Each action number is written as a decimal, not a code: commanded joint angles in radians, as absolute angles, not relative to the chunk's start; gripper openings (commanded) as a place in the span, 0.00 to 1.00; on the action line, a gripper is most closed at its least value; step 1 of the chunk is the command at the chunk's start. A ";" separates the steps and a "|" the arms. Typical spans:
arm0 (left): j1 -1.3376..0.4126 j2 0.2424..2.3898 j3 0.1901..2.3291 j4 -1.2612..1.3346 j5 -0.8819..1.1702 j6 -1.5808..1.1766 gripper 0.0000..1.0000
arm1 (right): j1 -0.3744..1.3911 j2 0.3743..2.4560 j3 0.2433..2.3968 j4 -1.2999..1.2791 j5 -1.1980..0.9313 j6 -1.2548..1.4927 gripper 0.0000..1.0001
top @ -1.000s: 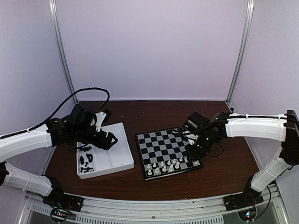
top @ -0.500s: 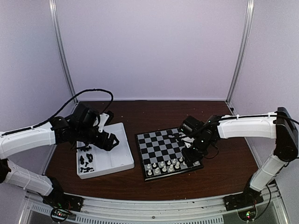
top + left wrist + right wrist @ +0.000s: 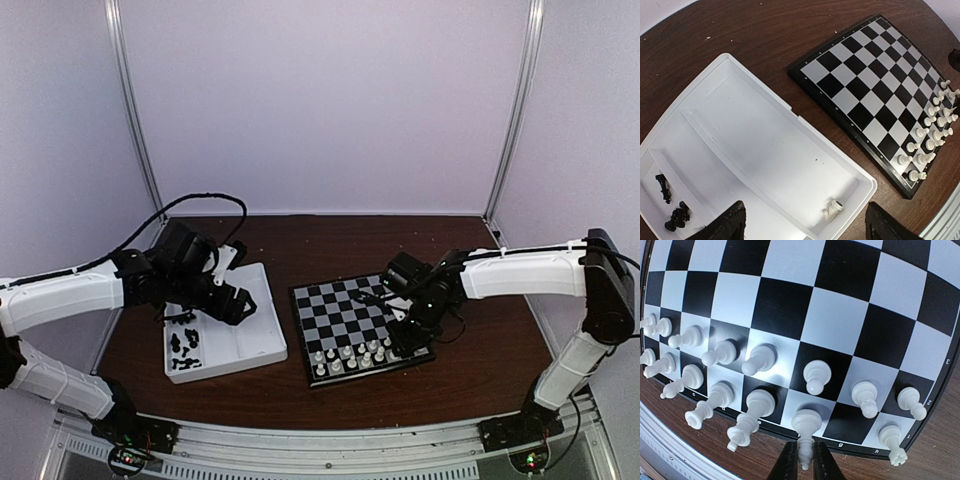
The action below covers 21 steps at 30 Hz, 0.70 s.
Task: Set up the chess pieces on the board
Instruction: Place the chess piece on the chessboard.
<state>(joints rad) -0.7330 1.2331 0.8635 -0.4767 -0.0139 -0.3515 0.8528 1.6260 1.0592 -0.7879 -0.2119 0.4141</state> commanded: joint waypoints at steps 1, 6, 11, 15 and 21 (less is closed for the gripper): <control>-0.734 1.242 0.901 -0.472 0.000 -0.339 0.82 | 0.865 1.644 1.058 -0.781 -0.222 0.407 0.14; -0.735 1.251 0.904 -0.472 0.000 -0.338 0.82 | 0.871 1.656 1.066 -0.775 -0.223 0.405 0.16; -0.735 1.257 0.907 -0.474 0.032 -0.336 0.82 | 0.873 1.657 1.072 -0.774 -0.214 0.405 0.16; -0.735 1.258 0.907 -0.477 0.034 -0.336 0.82 | 0.873 1.654 1.072 -0.772 -0.210 0.405 0.15; -0.735 1.261 0.907 -0.477 0.037 -0.337 0.82 | 0.873 1.655 1.082 -0.771 -0.198 0.401 0.09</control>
<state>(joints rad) -0.7330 1.2541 0.8761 -0.4892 0.0227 -0.3492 0.8665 1.6505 1.0603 -0.7792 -0.2218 0.4103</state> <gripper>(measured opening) 0.824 0.099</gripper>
